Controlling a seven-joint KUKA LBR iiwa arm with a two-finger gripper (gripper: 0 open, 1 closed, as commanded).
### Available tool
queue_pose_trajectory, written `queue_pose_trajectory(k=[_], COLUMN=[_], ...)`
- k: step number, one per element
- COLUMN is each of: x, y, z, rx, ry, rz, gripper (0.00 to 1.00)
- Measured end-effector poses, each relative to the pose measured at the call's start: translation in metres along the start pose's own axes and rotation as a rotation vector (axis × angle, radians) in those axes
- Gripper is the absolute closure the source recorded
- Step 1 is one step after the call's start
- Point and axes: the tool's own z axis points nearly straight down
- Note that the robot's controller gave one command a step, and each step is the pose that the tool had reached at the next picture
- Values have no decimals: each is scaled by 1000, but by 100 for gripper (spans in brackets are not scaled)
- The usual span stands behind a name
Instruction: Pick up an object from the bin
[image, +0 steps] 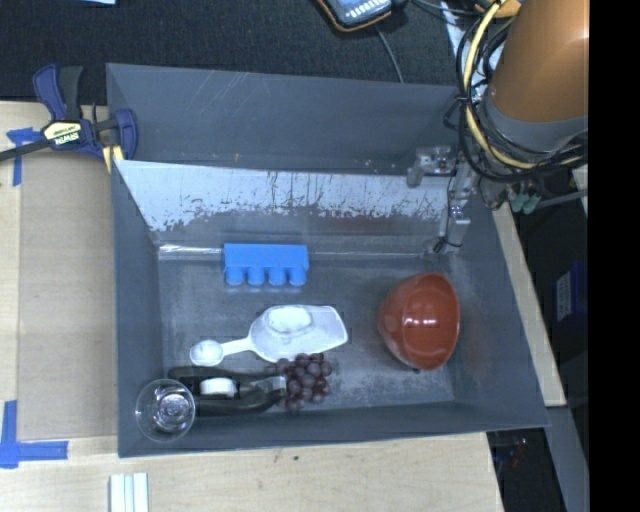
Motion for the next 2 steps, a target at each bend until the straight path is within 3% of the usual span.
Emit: queue_pose_trajectory(k=[1, 2], x=[1, 27], y=[0, 14], z=[4, 53], rx=[-1, -1], ry=[8, 4], rz=[0, 64], gripper=[0, 0])
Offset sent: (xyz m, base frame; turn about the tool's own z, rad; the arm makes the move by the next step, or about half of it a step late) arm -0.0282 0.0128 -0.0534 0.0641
